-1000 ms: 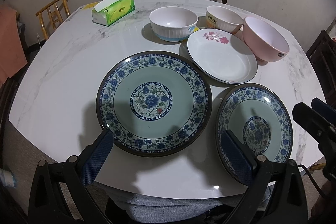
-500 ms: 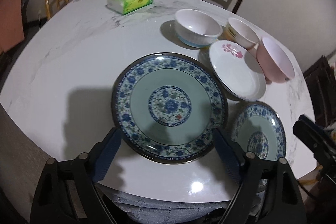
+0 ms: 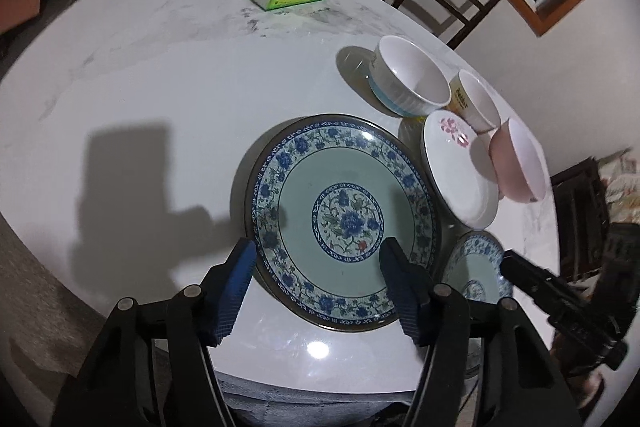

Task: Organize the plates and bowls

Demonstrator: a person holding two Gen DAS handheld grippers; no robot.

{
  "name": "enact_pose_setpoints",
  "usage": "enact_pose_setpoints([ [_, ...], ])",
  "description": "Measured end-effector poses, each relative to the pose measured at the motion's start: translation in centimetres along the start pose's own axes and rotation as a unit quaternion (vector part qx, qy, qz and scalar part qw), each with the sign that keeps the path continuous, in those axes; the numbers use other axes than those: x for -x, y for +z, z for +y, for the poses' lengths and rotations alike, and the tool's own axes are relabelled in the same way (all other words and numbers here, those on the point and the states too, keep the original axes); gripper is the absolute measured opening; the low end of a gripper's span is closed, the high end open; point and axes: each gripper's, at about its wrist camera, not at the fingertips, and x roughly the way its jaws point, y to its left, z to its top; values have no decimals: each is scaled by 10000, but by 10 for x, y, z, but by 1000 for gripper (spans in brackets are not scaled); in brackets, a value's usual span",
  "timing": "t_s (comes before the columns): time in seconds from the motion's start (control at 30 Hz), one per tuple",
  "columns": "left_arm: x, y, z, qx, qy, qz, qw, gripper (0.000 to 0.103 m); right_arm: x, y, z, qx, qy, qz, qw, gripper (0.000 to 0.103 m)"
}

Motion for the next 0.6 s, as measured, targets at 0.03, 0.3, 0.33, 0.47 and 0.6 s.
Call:
enact_pose_setpoints([
  [0.03,-1,3,5,100,-57,38,9999,60,-3,2,-1,-45,43,47,10000,43],
  [0.3,-15,14,30,571,-275,306,9975,59,-35,16,-13,-369,262,431,9980,40],
  [0.33,-17,14,33,614,-282,332,9972,58,-39,17,-14,-380,289,465,9978,40],
  [0.47,-24,16,41,723,-339,412,9960,54,-49,20,-17,-506,365,576,9964,37],
  [0.6,-28,18,45,681,-316,434,9962,51,-60,25,-18,-499,286,660,9962,37],
])
